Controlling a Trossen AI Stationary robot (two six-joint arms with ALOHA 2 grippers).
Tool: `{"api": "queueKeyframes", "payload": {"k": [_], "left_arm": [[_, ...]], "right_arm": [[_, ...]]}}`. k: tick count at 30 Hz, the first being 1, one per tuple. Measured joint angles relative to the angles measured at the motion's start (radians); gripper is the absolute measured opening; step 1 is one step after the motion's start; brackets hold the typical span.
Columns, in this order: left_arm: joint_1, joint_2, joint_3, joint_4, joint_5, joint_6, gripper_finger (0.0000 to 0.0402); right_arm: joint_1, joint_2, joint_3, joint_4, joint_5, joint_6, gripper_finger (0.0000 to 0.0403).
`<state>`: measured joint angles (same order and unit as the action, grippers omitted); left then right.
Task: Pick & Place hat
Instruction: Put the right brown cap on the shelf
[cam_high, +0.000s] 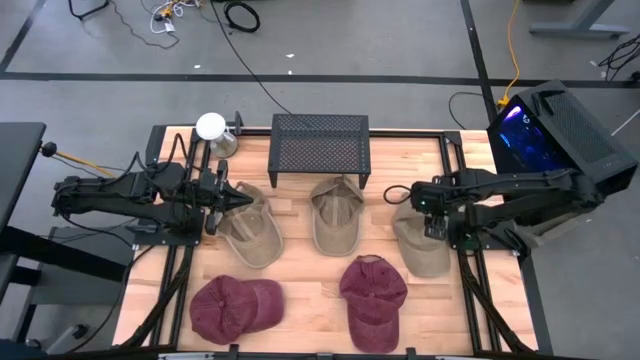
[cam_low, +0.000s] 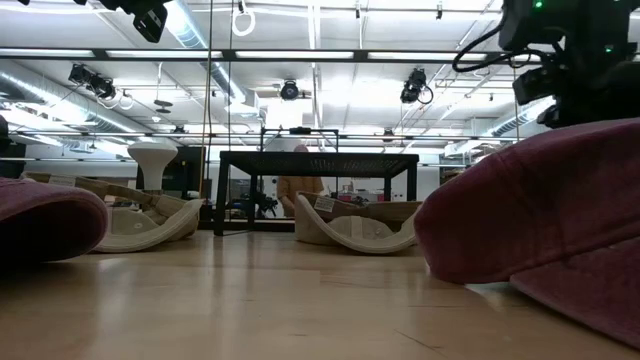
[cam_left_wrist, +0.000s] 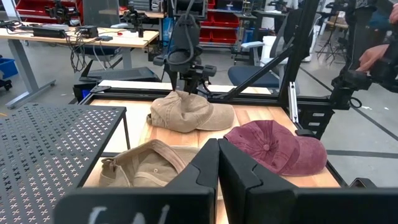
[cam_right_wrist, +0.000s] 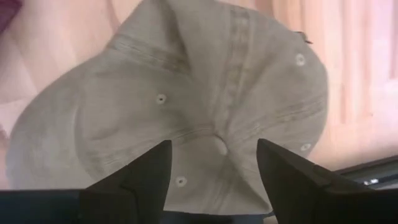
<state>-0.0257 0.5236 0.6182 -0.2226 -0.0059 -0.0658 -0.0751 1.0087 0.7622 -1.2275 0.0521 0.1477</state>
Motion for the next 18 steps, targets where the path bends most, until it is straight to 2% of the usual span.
{"api": "queueKeyframes", "payload": {"k": [8,18], "left_arm": [[0.000,0.000,0.000,0.000,0.000,0.000,0.0014],[0.000,0.000,0.000,0.000,0.000,-0.001,0.0014]], "right_arm": [[-0.072,0.106,0.038,-0.022,-0.044,-0.078,0.0235],[-0.077,0.247,0.063,-0.044,-0.043,-0.188,0.0236]]}}
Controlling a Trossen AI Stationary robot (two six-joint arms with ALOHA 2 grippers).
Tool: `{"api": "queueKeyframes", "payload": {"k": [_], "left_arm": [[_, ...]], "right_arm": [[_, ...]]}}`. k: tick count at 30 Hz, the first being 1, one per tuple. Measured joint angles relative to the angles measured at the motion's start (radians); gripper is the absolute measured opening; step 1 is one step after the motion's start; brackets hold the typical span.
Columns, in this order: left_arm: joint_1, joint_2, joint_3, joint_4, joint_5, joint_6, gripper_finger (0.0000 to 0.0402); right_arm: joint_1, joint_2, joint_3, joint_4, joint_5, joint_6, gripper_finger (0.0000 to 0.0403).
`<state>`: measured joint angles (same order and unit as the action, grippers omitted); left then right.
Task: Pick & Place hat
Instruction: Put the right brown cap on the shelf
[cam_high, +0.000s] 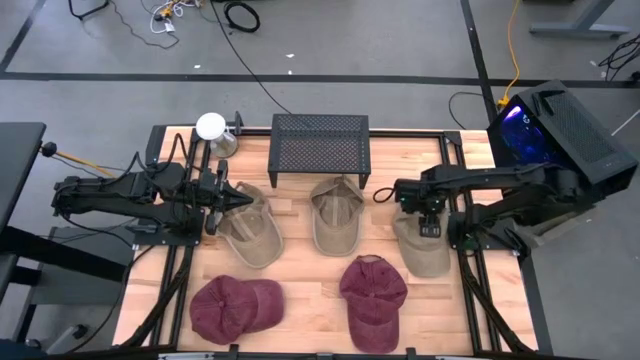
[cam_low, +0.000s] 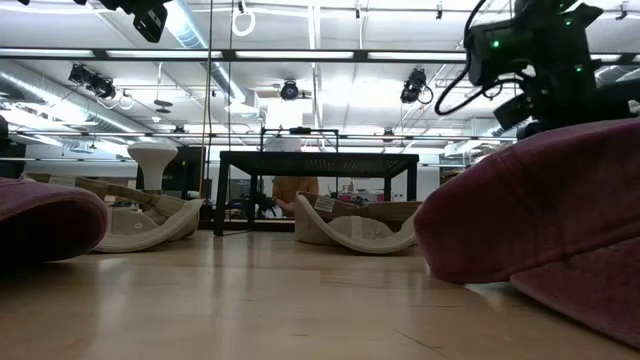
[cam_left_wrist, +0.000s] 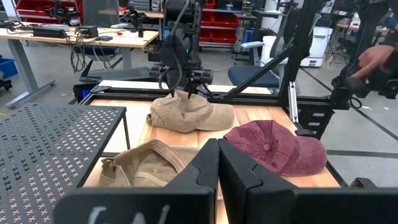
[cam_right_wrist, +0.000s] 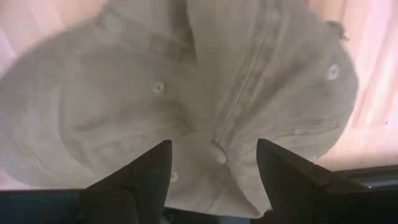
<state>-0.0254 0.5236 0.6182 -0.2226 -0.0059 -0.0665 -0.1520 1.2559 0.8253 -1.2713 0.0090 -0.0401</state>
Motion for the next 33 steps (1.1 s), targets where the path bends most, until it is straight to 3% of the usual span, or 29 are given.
{"api": "queueKeyframes", "payload": {"k": [15,23,27,33], "left_arm": [[0.000,0.000,0.000,0.000,0.000,0.000,0.0014],[0.000,0.000,0.000,0.000,0.000,0.001,0.0014],[0.000,0.000,0.000,0.000,0.000,0.000,0.0014],[0.000,0.000,0.000,0.000,0.000,0.000,0.0014]], "right_arm": [[0.000,0.112,0.000,-0.005,0.149,-0.118,0.0236],[-0.002,0.154,0.000,0.006,0.157,-0.156,0.0229],[-0.002,0.157,0.000,0.010,0.144,-0.156,0.0194],[-0.002,0.157,0.000,0.019,0.132,-0.155,0.0105]]}}
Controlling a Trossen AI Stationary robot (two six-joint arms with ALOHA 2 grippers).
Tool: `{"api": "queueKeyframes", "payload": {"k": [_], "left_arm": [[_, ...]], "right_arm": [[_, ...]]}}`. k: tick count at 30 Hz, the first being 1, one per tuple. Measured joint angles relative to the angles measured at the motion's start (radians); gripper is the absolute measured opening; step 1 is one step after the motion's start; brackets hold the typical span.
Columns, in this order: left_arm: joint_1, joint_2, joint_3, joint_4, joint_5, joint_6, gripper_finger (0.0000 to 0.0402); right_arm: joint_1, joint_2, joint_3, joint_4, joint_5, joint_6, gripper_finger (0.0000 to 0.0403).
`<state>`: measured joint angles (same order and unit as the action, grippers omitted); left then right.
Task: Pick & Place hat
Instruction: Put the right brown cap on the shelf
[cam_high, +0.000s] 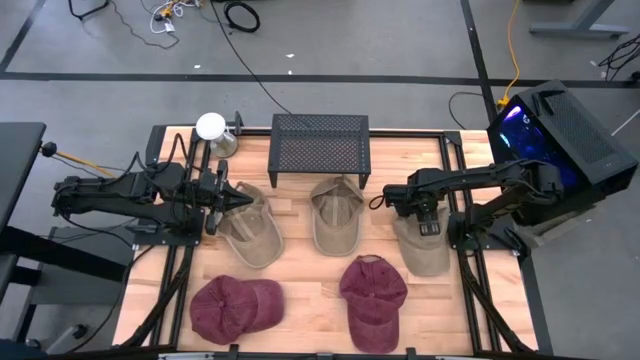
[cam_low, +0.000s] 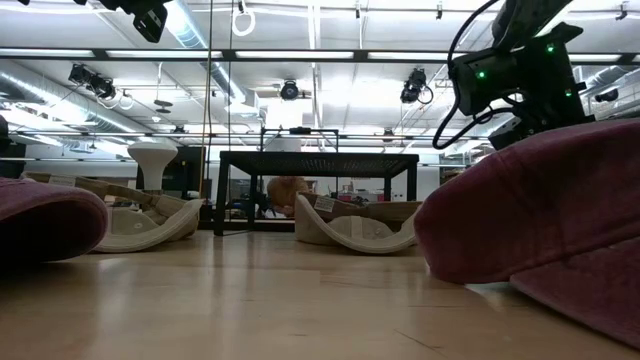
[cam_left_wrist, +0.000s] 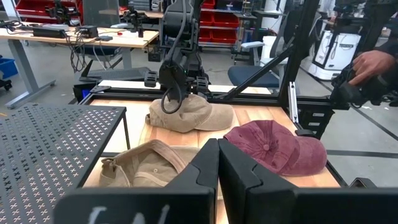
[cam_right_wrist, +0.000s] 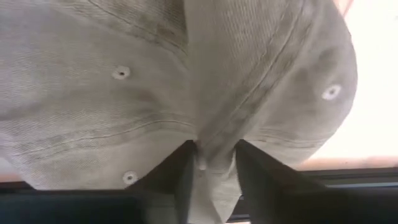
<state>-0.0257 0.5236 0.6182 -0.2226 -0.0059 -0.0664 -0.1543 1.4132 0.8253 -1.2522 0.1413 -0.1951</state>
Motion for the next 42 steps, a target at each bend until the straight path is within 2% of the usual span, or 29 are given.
{"api": "queueKeyframes", "payload": {"k": [5,7,13,19,30,35,42], "left_arm": [[0.000,0.000,0.000,0.000,0.000,0.001,0.0014],[0.000,0.000,0.000,0.000,0.000,0.000,0.0014],[0.000,0.000,0.000,0.000,0.000,0.001,0.0014],[0.000,0.000,0.000,0.000,0.000,0.000,0.0014],[0.000,0.000,0.000,0.000,0.000,0.000,0.0014],[0.000,0.000,0.000,0.000,0.000,0.000,0.0014],[0.000,0.000,0.000,0.000,0.000,0.000,0.0014]], "right_arm": [[0.000,0.000,0.000,0.000,-0.003,0.001,0.0023],[0.000,0.000,0.000,-0.001,-0.003,-0.005,0.0011],[0.000,0.000,0.000,-0.001,-0.130,-0.004,0.0007],[0.000,-0.029,0.018,-0.033,-0.158,0.029,0.0003],[-0.001,-0.098,0.209,-0.158,-0.162,0.029,0.0001],[-0.002,-0.112,0.301,-0.213,-0.208,0.049,0.0000],[-0.002,-0.113,0.439,-0.286,-0.213,0.056,0.0000]]}}
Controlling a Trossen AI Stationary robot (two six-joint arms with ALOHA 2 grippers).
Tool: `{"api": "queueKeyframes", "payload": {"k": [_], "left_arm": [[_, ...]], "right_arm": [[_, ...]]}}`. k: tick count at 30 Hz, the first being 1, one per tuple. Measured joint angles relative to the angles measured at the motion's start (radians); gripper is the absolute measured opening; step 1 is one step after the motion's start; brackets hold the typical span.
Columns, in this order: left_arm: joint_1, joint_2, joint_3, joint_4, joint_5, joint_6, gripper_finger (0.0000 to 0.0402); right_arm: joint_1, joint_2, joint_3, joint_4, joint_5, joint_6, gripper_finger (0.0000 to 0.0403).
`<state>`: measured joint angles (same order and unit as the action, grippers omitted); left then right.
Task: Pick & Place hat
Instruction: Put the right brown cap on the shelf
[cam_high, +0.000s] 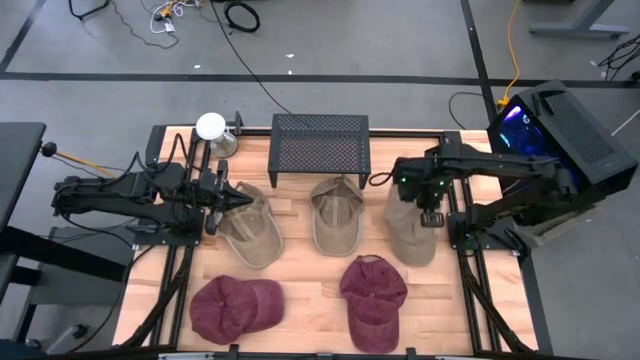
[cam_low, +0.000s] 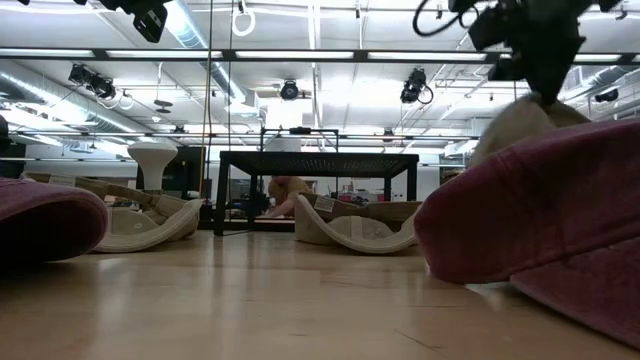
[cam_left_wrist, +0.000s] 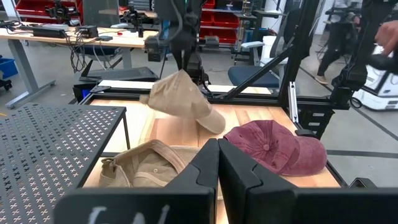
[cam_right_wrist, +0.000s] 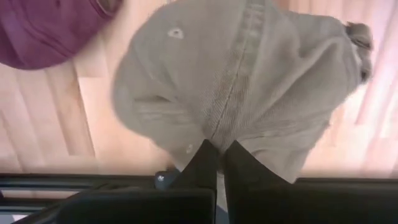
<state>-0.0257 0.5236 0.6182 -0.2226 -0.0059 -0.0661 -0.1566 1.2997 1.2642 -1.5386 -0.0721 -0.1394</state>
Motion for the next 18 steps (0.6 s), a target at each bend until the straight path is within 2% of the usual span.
{"api": "queueKeyframes", "payload": {"k": [5,11,18], "left_arm": [[0.000,0.000,0.000,0.000,0.000,0.000,0.0014],[0.000,0.000,0.000,0.000,0.000,0.000,0.0014],[0.000,0.000,0.000,0.000,0.000,0.000,0.0014]], "right_arm": [[0.000,0.000,0.104,-0.028,-0.060,0.000,0.0000],[-0.022,0.004,0.224,-0.032,-0.181,-0.001,0.0000],[-0.060,0.004,0.345,-0.023,-0.210,-0.008,0.0000]]}}
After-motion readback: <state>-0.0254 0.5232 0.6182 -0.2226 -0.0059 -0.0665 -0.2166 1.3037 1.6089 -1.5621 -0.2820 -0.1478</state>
